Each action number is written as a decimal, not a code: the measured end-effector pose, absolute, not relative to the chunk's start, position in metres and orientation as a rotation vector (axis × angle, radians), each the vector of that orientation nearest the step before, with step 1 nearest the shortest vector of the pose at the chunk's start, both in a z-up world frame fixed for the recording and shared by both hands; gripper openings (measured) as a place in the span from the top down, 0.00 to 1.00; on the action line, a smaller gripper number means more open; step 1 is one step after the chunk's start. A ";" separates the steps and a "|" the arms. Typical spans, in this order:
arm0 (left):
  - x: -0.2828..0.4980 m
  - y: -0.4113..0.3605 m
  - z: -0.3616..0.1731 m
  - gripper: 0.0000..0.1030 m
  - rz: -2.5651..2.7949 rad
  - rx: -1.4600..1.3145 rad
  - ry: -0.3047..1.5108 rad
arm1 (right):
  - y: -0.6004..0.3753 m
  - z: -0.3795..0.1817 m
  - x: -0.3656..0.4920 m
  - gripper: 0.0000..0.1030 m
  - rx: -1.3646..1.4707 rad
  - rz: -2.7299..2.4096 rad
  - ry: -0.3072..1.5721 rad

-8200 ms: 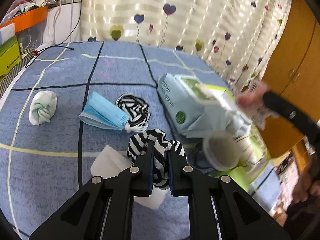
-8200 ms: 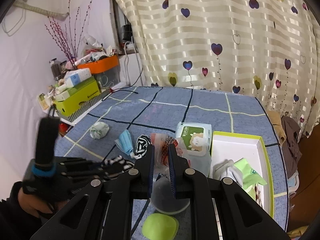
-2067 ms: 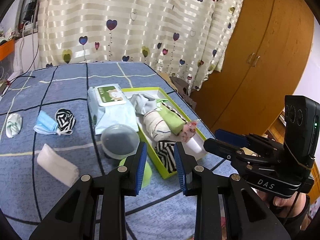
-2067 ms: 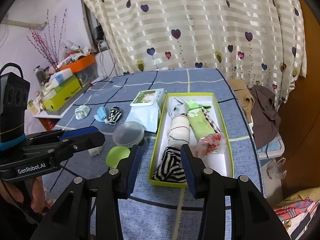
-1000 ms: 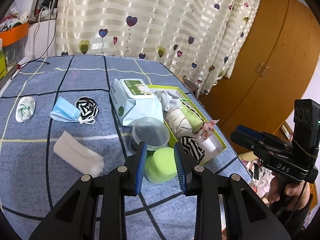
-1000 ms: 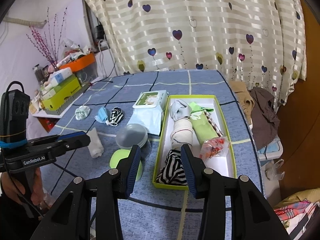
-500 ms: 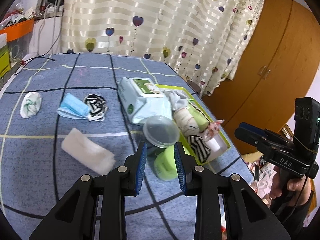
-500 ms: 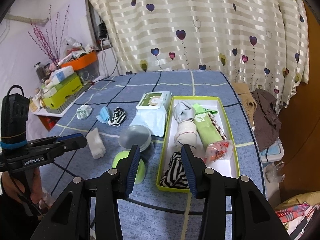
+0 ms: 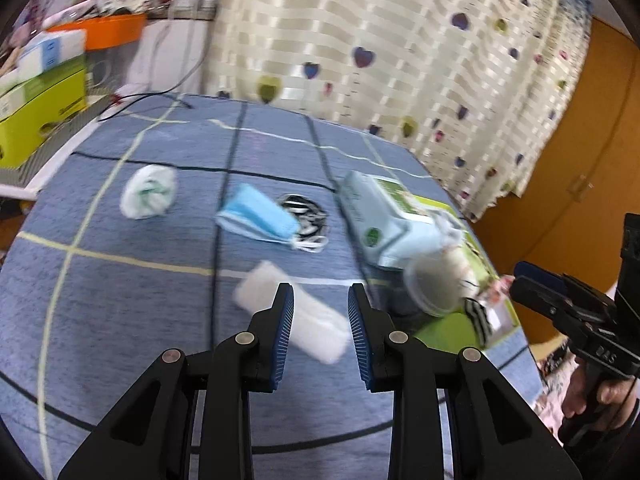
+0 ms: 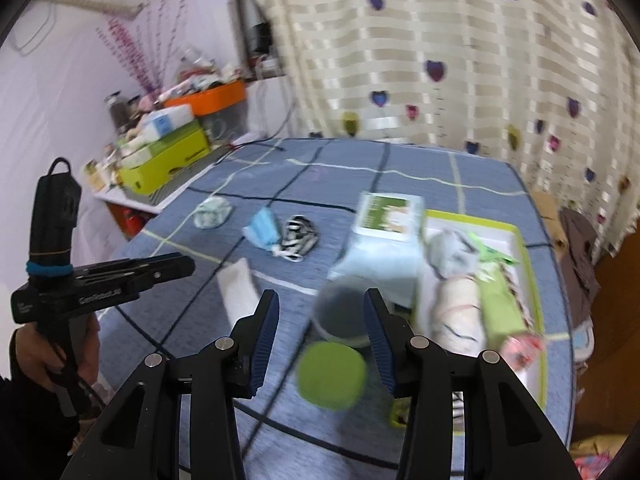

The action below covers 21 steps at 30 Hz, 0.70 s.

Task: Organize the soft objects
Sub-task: 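Withdraw both open tools from the box toward the white folded cloth, then grasp the white folded cloth with right tool while left tool grasps the striped sock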

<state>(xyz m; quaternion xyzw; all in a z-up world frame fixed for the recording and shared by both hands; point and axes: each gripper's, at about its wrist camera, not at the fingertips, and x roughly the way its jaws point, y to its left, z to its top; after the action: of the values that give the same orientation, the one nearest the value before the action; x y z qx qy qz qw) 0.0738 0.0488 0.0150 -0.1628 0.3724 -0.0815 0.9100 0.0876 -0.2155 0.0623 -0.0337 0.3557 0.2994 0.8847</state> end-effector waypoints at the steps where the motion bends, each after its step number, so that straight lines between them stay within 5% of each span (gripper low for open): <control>1: 0.073 0.057 0.013 0.71 -0.150 -0.343 0.767 | -0.208 0.061 0.089 0.58 -0.078 0.642 0.742; 21: 0.073 0.120 -0.009 0.71 -0.059 -0.414 0.770 | -0.059 -0.024 0.133 0.52 -0.342 0.799 0.980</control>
<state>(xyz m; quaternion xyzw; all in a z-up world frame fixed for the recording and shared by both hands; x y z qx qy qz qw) 0.0727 0.1201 -0.0086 -0.2003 0.3728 -0.0284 0.9056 0.1331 -0.0587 -0.0240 -0.1591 0.4559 0.3715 0.7930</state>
